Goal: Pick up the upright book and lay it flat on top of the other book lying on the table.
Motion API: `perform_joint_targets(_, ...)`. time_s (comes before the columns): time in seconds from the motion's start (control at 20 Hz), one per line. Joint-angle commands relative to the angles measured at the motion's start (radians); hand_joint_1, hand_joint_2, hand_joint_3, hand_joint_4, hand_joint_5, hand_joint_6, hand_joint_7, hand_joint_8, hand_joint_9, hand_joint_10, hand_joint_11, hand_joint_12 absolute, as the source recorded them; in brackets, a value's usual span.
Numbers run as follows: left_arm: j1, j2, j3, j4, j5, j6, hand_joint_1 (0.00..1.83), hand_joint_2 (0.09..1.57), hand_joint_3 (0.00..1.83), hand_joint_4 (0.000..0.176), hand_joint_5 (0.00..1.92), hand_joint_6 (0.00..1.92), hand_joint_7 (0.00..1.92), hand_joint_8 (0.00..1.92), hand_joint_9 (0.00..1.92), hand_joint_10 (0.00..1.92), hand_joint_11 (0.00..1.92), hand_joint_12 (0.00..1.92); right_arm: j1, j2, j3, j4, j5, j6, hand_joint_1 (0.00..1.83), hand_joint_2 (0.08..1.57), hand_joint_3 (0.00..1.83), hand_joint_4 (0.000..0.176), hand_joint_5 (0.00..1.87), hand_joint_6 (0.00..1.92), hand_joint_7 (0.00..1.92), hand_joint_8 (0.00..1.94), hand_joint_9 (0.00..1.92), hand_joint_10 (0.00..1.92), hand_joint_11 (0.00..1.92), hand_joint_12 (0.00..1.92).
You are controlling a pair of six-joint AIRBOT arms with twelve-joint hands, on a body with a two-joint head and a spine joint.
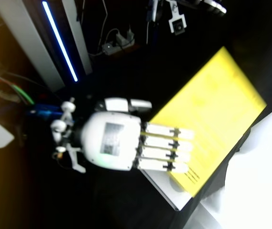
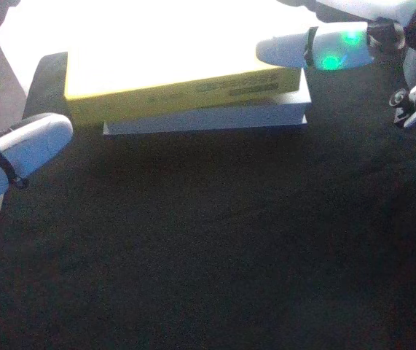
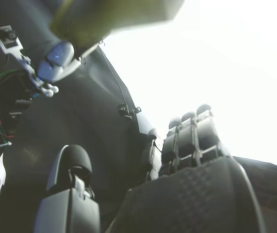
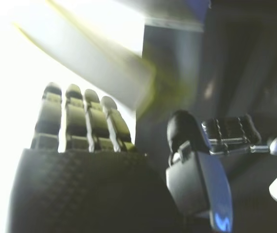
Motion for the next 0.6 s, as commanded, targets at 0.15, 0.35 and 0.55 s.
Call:
perform_joint_targets(0.15,-0.002,0.006,-0.006,0.014,-0.126,-0.003,0.38,1.17,0.0,0.173,0.0,0.0,0.0,0.0,0.0,0.0,0.0,0.0,0.018,0.055,-0.034,0.037,0.202,0.075,0.11,1.03,0.0,0.074,0.0,0.0,0.0,0.0,0.0,0.0,0.01,0.0)
perform_joint_targets(0.35,0.0,0.01,-0.006,0.009,-0.125,-0.003,0.37,1.17,0.0,0.17,0.0,0.0,0.0,0.0,0.0,0.0,0.0,0.0,0.06,0.186,-0.147,0.04,0.311,0.094,0.11,1.15,0.04,0.051,0.0,0.0,0.0,0.0,0.0,0.0,0.0,0.0)
perform_joint_targets(0.55,0.005,0.011,-0.007,-0.002,-0.125,-0.003,0.4,1.16,0.0,0.176,0.0,0.0,0.0,0.0,0.0,0.0,0.0,0.0,0.064,0.28,-0.232,0.052,0.401,0.094,0.04,1.21,0.05,0.018,0.0,0.0,0.0,0.0,0.0,0.0,0.0,0.0)
